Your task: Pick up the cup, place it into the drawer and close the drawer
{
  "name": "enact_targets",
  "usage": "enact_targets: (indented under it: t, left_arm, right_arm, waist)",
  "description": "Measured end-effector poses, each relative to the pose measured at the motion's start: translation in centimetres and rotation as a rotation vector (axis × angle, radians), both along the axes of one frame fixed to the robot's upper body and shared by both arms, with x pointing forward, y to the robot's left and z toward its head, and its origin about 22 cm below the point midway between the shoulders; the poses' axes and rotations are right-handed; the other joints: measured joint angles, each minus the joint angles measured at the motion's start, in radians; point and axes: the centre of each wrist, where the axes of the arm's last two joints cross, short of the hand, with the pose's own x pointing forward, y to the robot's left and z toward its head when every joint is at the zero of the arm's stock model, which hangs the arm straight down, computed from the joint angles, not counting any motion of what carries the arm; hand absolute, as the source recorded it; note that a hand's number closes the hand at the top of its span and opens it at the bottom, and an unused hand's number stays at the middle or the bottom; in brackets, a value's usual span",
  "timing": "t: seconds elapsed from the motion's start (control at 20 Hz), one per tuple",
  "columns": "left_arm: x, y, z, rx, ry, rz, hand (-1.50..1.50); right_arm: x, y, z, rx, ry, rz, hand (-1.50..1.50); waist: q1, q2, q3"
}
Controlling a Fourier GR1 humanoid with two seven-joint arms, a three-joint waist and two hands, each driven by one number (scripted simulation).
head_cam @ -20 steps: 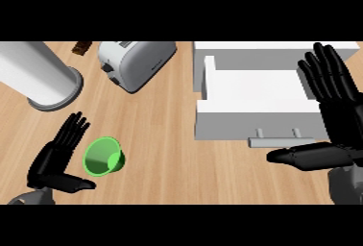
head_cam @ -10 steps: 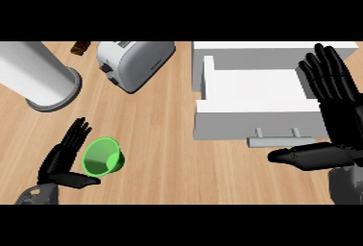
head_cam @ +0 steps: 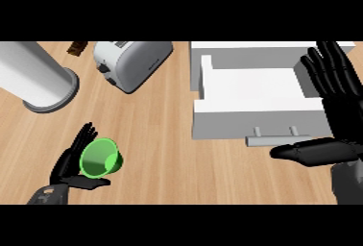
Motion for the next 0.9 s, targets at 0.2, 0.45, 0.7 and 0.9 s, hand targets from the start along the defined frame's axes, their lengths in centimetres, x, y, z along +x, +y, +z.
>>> enact_targets:
  t: [0.2,0.45,0.7,0.9]
  left_arm:
    - [0.3,-0.1,-0.1,0.001,-0.011,0.002,-1.5]
    - [0.8,-1.3,-0.3,-0.001,-0.016,-0.016,-1.5]
    - [0.6,-2.4,-0.9,-0.013,-0.018,-0.038,-1.5]
    - [1.3,-3.2,-0.7,-0.052,-0.01,-0.07,1.5]
  right_arm:
    - [0.1,-0.2,0.5,-0.005,-0.002,0.006,-1.5]
    - [0.2,-0.6,0.6,-0.003,0.0,0.005,-1.5]
    - [0.3,-0.6,0.5,-0.007,0.001,0.004,-1.5]
    - [0.0,-0.5,0.5,-0.009,0.004,0.004,-1.5]
  waist:
    - [0.0,0.0,0.0]
    - [-0.002,0.002,0.0]
    - [-0.002,0.003,-0.001]
    - [-0.005,0.003,-0.001]
